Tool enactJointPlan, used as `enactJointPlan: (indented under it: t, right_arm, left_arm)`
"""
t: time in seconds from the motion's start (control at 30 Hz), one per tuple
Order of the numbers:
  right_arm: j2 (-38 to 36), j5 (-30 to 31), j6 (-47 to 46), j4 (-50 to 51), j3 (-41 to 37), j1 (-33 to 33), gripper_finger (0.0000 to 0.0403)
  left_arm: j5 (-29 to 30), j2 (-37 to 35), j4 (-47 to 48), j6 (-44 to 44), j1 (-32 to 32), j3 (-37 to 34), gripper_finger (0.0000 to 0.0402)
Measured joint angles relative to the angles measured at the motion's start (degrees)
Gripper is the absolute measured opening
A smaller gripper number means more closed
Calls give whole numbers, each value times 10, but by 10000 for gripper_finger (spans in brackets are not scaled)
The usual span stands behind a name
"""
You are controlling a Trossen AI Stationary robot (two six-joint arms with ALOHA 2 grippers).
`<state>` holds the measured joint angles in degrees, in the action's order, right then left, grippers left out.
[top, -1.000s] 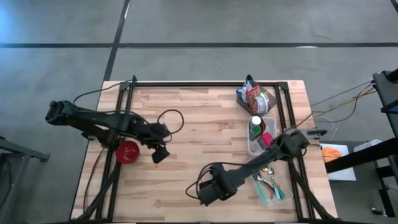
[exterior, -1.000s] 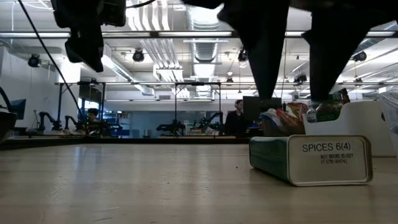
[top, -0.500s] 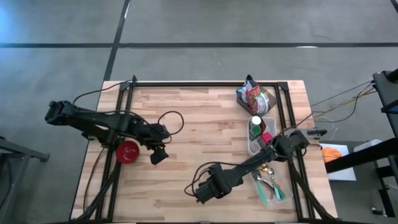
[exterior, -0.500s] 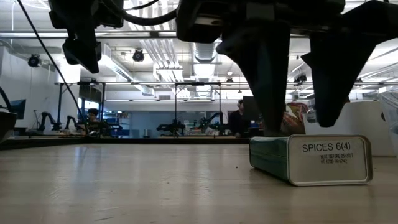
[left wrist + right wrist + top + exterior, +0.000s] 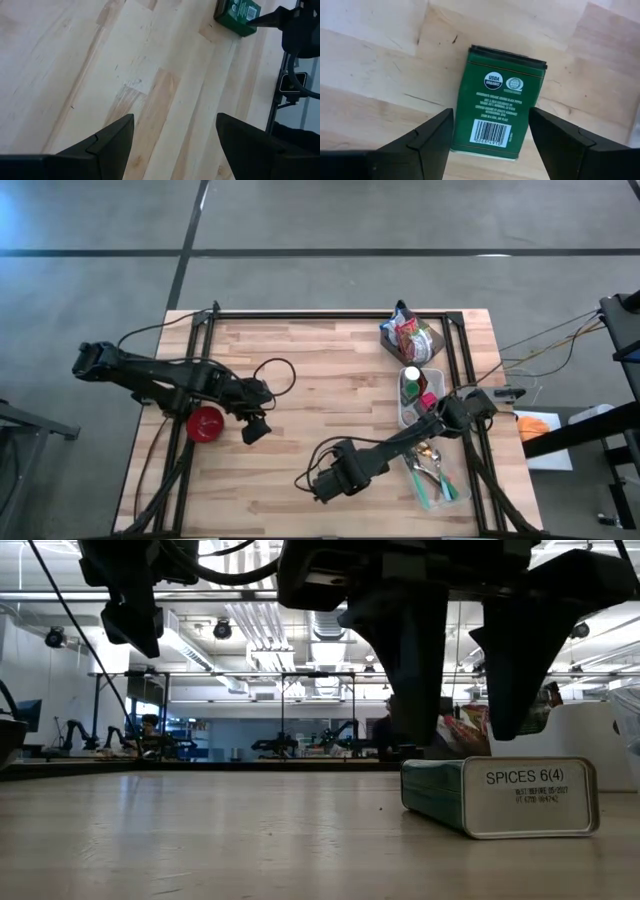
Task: Pick & Place Food Item
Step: Put the green seasoning can into the white bin
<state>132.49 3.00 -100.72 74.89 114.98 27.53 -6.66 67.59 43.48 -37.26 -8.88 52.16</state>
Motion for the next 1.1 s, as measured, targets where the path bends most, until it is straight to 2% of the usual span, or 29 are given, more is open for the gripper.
enactJointPlan:
  t: [0.17,0.37,1.0,1.1]
  right_arm:
    - [0,-2,-2,-2,0,-1,254]
    - [-1,-47,17,-11,-5,-9,254]
    - [-1,-30,4,-27,-6,-8,255]
    - [-1,-34,-44,-14,-8,-8,257]
  left_arm:
    - [0,0,0,5,0,0,283]
    - [0,0,0,10,0,0,283]
    - [0,0,0,26,0,0,283]
    - [0,0,0,30,0,0,283]
